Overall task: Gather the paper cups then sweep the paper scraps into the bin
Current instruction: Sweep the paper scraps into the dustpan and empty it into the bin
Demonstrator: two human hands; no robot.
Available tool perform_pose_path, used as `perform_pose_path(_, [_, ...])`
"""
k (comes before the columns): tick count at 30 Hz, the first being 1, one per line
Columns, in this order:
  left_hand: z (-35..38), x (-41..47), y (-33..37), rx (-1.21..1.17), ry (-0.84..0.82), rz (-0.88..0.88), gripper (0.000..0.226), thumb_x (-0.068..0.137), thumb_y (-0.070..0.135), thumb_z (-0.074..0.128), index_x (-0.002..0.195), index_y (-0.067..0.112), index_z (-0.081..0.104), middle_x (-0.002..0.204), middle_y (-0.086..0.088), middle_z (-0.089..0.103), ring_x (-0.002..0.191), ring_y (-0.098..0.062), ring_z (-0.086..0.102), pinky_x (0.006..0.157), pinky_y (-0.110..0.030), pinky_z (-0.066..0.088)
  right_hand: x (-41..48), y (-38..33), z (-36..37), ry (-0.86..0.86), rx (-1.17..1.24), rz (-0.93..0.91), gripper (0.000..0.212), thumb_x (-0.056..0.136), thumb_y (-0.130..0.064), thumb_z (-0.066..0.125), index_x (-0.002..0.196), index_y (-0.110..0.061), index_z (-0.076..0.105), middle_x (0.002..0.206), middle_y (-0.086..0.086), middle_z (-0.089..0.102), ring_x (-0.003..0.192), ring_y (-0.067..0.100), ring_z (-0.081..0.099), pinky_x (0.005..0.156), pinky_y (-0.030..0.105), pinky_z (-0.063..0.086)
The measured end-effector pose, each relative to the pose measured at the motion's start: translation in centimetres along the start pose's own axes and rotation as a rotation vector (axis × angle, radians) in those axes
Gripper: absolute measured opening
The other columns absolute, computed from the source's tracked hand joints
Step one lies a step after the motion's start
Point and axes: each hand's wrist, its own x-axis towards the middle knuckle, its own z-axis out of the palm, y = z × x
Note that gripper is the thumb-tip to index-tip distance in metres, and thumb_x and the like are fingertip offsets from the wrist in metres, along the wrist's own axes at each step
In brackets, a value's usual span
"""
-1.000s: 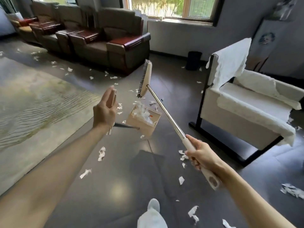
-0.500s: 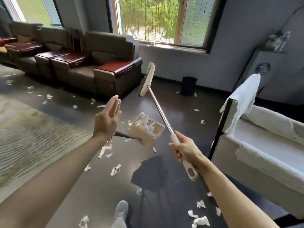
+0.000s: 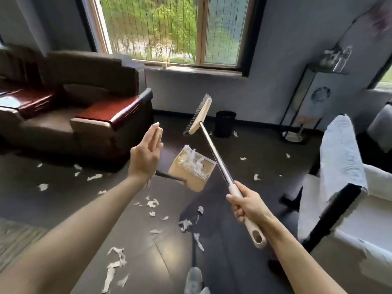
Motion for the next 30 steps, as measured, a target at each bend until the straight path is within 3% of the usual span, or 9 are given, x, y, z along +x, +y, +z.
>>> perform_pose_path(6, [6.2,18.3,-7.9,-0.029,-0.042,0.032,0.055,0.09,-0.002,0.06,0.139,0.019,0.05,0.112,0.035,0.056,0.11,0.021,0.049,0.089,0.002,0.036,17.8,-5.4,0.3,0.082,0.033,0.017,0.066,0.092,-0.008,0.06,0.148,-0.029,0.031,0.047,-0.002,0.039,0.035,0.007,0.035,0.033,0.016,0.031])
perform_pose_path(9, [9.2,27.4,-10.4,-0.05,-0.091,0.052,0.057,0.09,-0.002,0.059,0.141,0.022,0.048,0.113,0.037,0.055,0.113,0.018,0.049,0.091,-0.001,0.037,25.8,-8.8,0.8,0.11,0.05,0.018,0.069,0.093,-0.006,0.059,0.15,-0.027,0.028,0.049,0.0,0.039,0.034,0.007,0.035,0.033,0.017,0.032])
perform_pose_path(14, [13.1,41.1,-14.4,-0.183,-0.116,0.033,0.057,0.091,-0.005,0.056,0.141,0.021,0.047,0.124,0.022,0.056,0.121,0.007,0.05,0.095,-0.006,0.039,38.2,-15.5,0.8,0.161,0.11,0.031,0.062,0.093,-0.007,0.059,0.145,-0.027,0.034,0.05,-0.002,0.041,0.036,0.006,0.035,0.033,0.016,0.032])
perform_pose_path(17, [16.5,49.5,-17.4,-0.18,-0.162,0.061,0.057,0.092,-0.003,0.056,0.141,0.025,0.047,0.12,0.033,0.055,0.122,0.009,0.048,0.099,-0.009,0.039,45.9,-19.0,0.6,0.168,0.139,0.024,0.049,0.094,-0.007,0.058,0.135,-0.027,0.042,0.048,-0.004,0.039,0.035,0.005,0.034,0.033,0.015,0.031])
perform_pose_path(20, [20.2,57.7,-21.1,-0.123,-0.224,0.139,0.058,0.093,0.001,0.057,0.143,0.025,0.043,0.12,0.039,0.05,0.12,0.014,0.045,0.099,-0.007,0.037,54.1,-21.4,0.8,0.222,0.139,0.003,0.059,0.094,-0.005,0.058,0.143,-0.028,0.035,0.052,-0.002,0.04,0.035,0.005,0.035,0.033,0.016,0.032])
perform_pose_path(24, [25.7,68.3,-25.3,-0.118,-0.271,0.177,0.057,0.093,0.002,0.058,0.143,0.026,0.044,0.128,0.025,0.051,0.12,0.014,0.045,0.099,-0.006,0.035,63.7,-24.5,0.4,0.294,0.189,-0.009,0.069,0.094,-0.006,0.058,0.15,-0.027,0.025,0.049,-0.003,0.042,0.035,0.005,0.036,0.032,0.016,0.032])
perform_pose_path(30, [33.8,80.2,-28.2,-0.048,-0.346,0.229,0.06,0.092,0.003,0.06,0.143,0.028,0.044,0.116,0.041,0.045,0.106,0.03,0.041,0.091,0.004,0.032,72.8,-28.2,-2.1,0.355,0.243,0.002,0.07,0.093,-0.006,0.059,0.151,-0.029,0.025,0.054,-0.001,0.043,0.037,0.006,0.037,0.033,0.017,0.033])
